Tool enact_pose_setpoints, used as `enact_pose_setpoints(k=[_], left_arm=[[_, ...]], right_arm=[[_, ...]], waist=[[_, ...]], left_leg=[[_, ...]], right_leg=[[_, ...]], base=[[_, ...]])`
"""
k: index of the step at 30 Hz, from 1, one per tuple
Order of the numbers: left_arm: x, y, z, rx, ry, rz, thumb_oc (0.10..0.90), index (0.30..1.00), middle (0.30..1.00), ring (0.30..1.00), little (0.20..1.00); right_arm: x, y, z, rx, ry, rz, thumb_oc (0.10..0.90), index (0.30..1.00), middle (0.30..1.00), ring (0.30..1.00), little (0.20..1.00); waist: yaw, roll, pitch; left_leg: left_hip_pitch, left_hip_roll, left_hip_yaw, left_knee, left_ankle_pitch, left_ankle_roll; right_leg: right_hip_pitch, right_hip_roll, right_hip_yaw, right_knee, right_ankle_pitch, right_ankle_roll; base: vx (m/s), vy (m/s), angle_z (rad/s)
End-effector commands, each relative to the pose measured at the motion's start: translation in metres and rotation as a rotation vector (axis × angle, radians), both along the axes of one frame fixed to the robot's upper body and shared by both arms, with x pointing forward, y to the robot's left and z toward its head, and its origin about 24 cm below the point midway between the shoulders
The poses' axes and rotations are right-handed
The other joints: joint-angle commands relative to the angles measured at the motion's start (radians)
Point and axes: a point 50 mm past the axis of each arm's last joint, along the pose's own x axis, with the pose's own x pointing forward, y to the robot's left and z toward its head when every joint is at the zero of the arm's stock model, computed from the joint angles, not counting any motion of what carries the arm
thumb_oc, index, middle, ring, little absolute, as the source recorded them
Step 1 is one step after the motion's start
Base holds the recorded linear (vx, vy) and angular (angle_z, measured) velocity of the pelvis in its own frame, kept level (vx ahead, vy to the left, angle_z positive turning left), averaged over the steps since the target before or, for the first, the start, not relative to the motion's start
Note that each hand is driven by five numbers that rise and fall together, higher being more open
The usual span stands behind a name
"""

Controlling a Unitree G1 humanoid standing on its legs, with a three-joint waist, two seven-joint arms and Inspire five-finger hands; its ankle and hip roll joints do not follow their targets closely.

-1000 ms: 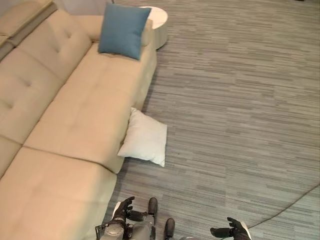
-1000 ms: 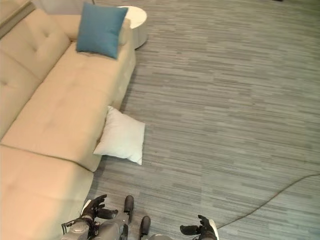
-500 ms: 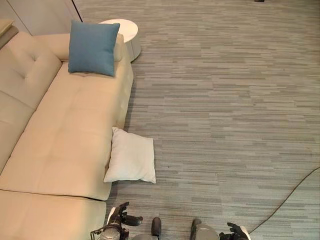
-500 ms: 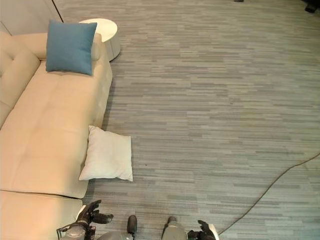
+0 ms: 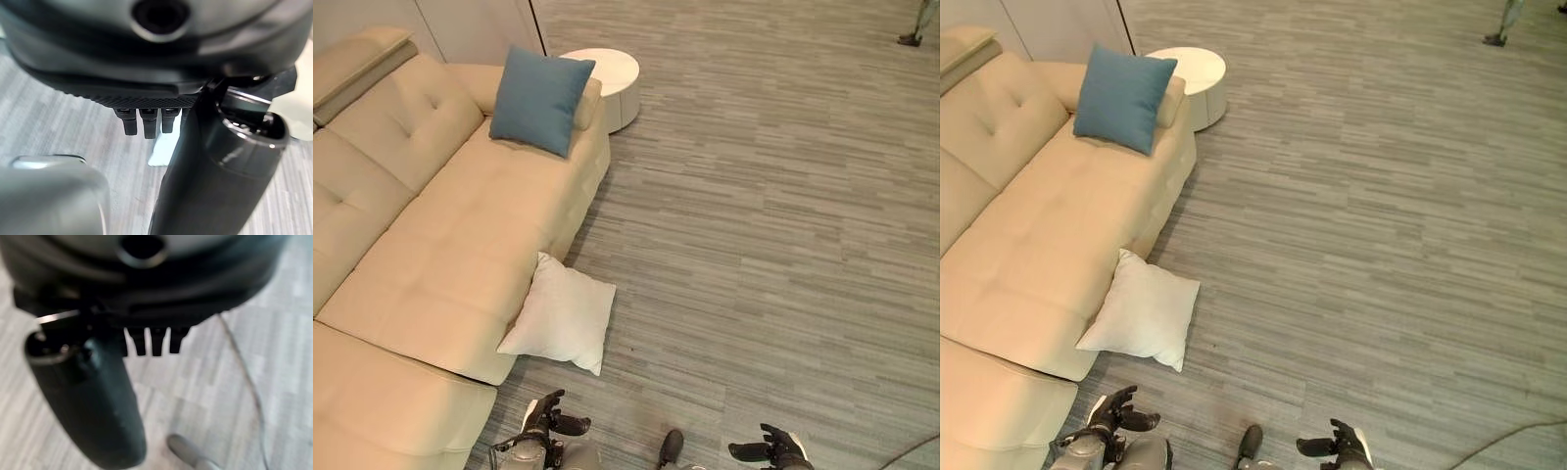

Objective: Pick up all the scattered cushions and arrange them neatly on the sofa.

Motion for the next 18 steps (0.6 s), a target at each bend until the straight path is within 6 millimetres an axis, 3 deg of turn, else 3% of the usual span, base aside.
enact_pose_setpoints(k=[1,3,6,10,12,14,15,16,17,18], left_arm=[[-0.003,-0.004,-0.002,0.024,0.006,-0.057,0.8,0.9,0.9,0.9,0.9],[-0.003,-0.004,-0.001,0.032,0.003,-0.066,0.8,0.9,0.9,0.9,0.9],[-0.001,-0.003,0.0,0.037,-0.004,-0.063,0.8,0.9,0.9,0.9,0.9],[-0.014,0.005,-0.004,0.039,0.028,-0.009,0.8,0.9,0.9,0.9,0.9],[-0.018,0.011,-0.005,0.054,0.044,0.002,0.8,0.9,0.9,0.9,0.9],[-0.017,0.015,-0.003,0.07,0.036,-0.003,0.8,0.9,0.9,0.9,0.9],[-0.017,0.015,-0.003,0.07,0.036,-0.003,0.8,0.9,0.9,0.9,0.9],[-0.013,0.019,-0.001,0.08,0.018,-0.004,0.8,0.9,0.9,0.9,0.9],[-0.013,0.019,-0.001,0.079,0.018,-0.004,0.8,0.9,0.9,0.9,0.9],[-0.012,0.022,0.0,0.084,0.01,0.007,0.8,0.9,0.9,0.9,0.9]], right_arm=[[-0.006,-0.018,0.005,-0.066,-0.011,-0.029,0.8,0.9,0.9,0.9,0.9],[-0.006,-0.018,0.006,-0.072,-0.021,-0.031,0.8,0.9,0.9,0.9,0.9],[-0.006,-0.015,0.005,-0.073,-0.023,-0.026,0.8,0.9,0.9,0.9,0.9],[-0.01,-0.007,0.001,-0.067,-0.002,0.012,0.8,0.9,0.9,0.9,0.9],[-0.011,-0.001,-0.001,-0.051,0.003,0.034,0.8,0.9,0.9,0.9,0.9],[-0.01,0.0,-0.001,-0.048,0.005,0.05,0.8,0.9,0.9,0.9,0.9],[-0.01,0.0,-0.001,-0.048,0.005,0.05,0.8,0.9,0.9,0.9,0.9],[-0.006,0.002,0.0,-0.044,-0.007,0.061,0.8,0.9,0.9,0.9,0.9],[-0.006,0.002,0.0,-0.044,-0.007,0.061,0.8,0.9,0.9,0.9,0.9],[-0.003,0.004,0.0,-0.036,-0.018,0.065,0.8,0.9,0.9,0.9,0.9]], waist=[[0.001,0.001,0.027],[-0.002,0.007,0.02],[0.007,0.014,0.013],[0.026,0.008,-0.014],[0.035,0.003,-0.031],[0.029,0.005,-0.03],[0.029,0.004,-0.03],[0.013,0.018,-0.017],[0.013,0.019,-0.02],[0.006,0.03,-0.013]], left_leg=[[0.011,-0.08,0.076,-0.131,-0.121,0.064],[-0.019,-0.071,0.144,-0.236,-0.067,0.062],[-0.049,-0.073,0.181,-0.321,0.009,0.05],[-0.005,-0.1,0.148,-0.342,-0.013,0.078],[0.057,-0.117,0.138,-0.359,-0.054,0.114],[0.104,-0.137,0.121,-0.374,-0.071,0.146],[0.103,-0.137,0.122,-0.374,-0.071,0.146],[0.133,-0.141,0.089,-0.387,-0.074,0.164],[0.13,-0.139,0.088,-0.387,-0.072,0.164],[0.162,-0.137,0.052,-0.401,-0.078,0.169]], right_leg=[[0.023,-0.041,0.081,0.079,-0.11,0.108],[0.049,-0.024,0.06,0.052,-0.118,0.113],[0.083,0.005,0.053,0.041,-0.138,0.115],[0.107,0.004,0.062,0.102,-0.178,0.126],[0.086,-0.037,0.063,0.253,-0.177,0.16],[0.028,-0.086,0.06,0.421,-0.094,0.202],[0.027,-0.087,0.06,0.423,-0.095,0.203],[-0.036,-0.099,0.092,0.575,-0.031,0.214],[-0.038,-0.097,0.091,0.573,-0.029,0.213],[-0.088,-0.089,0.135,0.62,-0.042,0.201]], base=[[0.22,-0.081,0.27],[0.22,-0.048,0.49],[0.23,0.003,0.54],[0.29,0.093,-0.12],[0.29,0.177,-0.3],[0.24,0.175,-0.03],[0.17,0.141,0.3],[0.09,0.079,0.58],[0.19,0.089,0.95],[0.1,0.011,1.03]])
